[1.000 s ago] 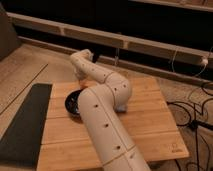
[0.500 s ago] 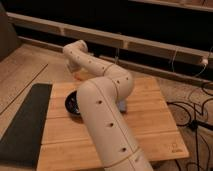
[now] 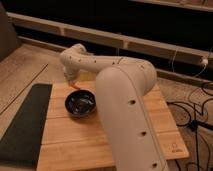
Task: Place the pepper in the ceramic bowl
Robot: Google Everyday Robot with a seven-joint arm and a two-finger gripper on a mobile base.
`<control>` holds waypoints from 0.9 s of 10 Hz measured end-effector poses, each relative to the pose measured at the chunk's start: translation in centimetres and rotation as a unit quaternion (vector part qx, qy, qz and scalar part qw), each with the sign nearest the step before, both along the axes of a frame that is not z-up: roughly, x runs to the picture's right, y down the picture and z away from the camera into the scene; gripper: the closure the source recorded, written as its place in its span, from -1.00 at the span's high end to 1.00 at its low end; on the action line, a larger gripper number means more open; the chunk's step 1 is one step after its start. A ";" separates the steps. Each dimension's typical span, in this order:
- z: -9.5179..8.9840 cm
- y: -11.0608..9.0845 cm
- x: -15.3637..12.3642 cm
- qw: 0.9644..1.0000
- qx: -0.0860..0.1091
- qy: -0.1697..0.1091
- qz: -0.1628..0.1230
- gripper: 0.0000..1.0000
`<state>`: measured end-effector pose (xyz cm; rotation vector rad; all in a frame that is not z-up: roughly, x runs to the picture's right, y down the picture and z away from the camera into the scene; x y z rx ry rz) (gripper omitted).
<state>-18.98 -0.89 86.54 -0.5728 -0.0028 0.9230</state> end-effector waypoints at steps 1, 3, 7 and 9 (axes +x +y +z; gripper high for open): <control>-0.9 1.5 1.0 1.000 -0.014 0.008 0.003 -1.00; -2.3 4.7 2.4 0.999 -0.046 0.021 0.002 -1.00; -1.8 5.8 3.0 0.998 -0.060 0.031 0.002 -0.55; -0.9 5.2 1.3 0.999 -0.051 0.018 -0.004 -0.15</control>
